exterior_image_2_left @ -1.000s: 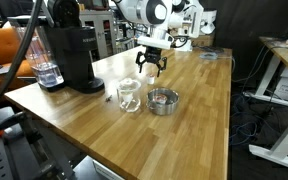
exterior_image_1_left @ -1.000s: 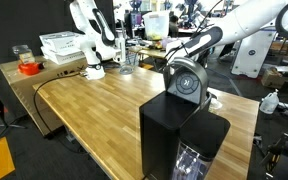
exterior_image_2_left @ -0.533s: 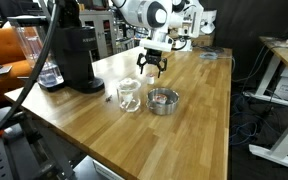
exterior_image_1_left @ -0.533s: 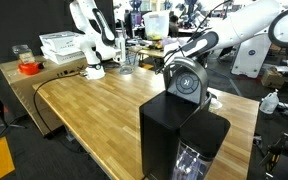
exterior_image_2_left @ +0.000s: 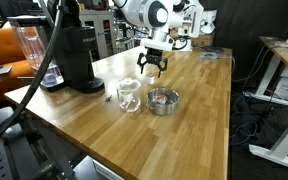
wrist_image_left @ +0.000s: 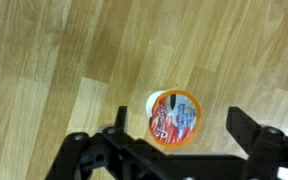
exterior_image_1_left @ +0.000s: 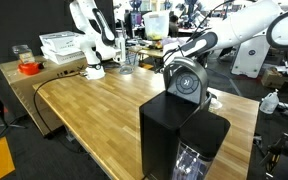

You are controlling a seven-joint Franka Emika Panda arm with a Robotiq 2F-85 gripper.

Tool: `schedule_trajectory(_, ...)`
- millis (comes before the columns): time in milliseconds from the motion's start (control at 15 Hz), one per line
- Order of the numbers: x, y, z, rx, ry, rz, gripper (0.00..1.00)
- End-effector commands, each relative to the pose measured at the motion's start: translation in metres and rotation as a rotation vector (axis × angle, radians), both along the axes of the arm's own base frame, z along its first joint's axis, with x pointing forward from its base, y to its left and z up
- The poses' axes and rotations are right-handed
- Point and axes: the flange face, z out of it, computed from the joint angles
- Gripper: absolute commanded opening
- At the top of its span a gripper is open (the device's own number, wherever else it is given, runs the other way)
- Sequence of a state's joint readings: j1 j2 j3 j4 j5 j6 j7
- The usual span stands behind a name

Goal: Pick the lid on the table, put it on the jar, then put one cup in the pot and another cup inside the coffee maker

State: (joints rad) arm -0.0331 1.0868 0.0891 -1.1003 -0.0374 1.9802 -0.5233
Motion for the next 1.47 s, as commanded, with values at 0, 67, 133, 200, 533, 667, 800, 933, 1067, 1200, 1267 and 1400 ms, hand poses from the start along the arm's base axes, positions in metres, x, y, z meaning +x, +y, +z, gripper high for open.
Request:
schedule_trajectory(0,-0.0001,0.0007,-0.0006,-0.006,0.030,0.017,1.00)
schedule_trajectory(67,-0.0006,0.0015,-0.0008,-0.006,0.035,0.018,1.00)
schedule_trajectory(133,-0.0009,0.0023,-0.0008,-0.006,0.038,0.020,1.00)
schedule_trajectory(200,-0.0010,0.0033,-0.0009,-0.006,0.039,0.022,1.00)
schedule_trajectory(533,-0.0009,0.0040,-0.0024,-0.008,0.044,0.028,1.00)
schedule_trajectory(667,-0.0017,0.0022,-0.0037,-0.006,0.048,0.025,1.00)
schedule_trajectory(800,-0.0020,0.0004,-0.0048,-0.001,0.048,0.022,0.85)
schedule_trajectory(933,-0.0017,-0.0013,-0.0057,0.002,0.046,0.018,0.66)
schedule_trajectory(1067,-0.0016,-0.0031,-0.0059,0.002,0.046,0.016,0.52)
schedule_trajectory(1200,-0.0014,-0.0041,-0.0054,0.002,0.045,0.014,0.37)
schedule_trajectory(1267,-0.0013,-0.0040,-0.0049,0.001,0.046,0.015,0.30)
schedule_trajectory(1400,-0.0005,-0.0035,-0.0031,-0.001,0.043,0.017,0.22)
